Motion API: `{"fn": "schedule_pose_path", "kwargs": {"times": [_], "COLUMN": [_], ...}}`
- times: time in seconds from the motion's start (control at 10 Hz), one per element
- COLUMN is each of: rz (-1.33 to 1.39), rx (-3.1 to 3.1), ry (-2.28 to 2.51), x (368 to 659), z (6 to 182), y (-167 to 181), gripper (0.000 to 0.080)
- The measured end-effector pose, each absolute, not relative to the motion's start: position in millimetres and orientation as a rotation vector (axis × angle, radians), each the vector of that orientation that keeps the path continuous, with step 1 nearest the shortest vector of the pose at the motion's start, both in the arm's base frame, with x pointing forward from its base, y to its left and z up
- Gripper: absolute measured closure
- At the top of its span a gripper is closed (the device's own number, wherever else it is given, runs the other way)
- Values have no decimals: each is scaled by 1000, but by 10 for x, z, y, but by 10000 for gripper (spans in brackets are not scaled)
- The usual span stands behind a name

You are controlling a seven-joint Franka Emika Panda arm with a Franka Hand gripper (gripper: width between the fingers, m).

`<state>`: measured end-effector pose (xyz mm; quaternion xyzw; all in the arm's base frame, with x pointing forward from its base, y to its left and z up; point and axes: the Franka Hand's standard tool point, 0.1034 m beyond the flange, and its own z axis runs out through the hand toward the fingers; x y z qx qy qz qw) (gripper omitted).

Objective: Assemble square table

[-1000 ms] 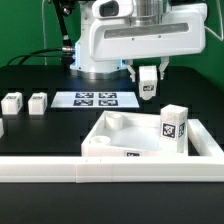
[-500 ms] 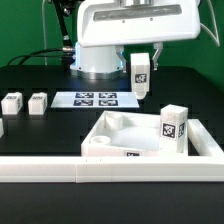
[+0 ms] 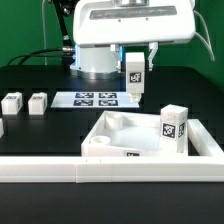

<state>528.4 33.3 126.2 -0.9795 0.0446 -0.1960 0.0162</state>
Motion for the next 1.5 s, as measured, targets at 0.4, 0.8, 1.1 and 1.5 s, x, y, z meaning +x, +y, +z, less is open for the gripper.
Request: {"fn": "schedule_pose_path", "kwargs": {"times": [0.4, 0.8, 1.1, 1.5], "rz": [-647, -718, -861, -890], "rx": [-3073, -3078, -3085, -3070], "ry": [80, 67, 97, 179], "x": [5571, 5620, 5601, 5818], "z": [1215, 1211, 1108, 1125], "y": [63, -2, -147, -288], "gripper": [509, 509, 509, 509]}}
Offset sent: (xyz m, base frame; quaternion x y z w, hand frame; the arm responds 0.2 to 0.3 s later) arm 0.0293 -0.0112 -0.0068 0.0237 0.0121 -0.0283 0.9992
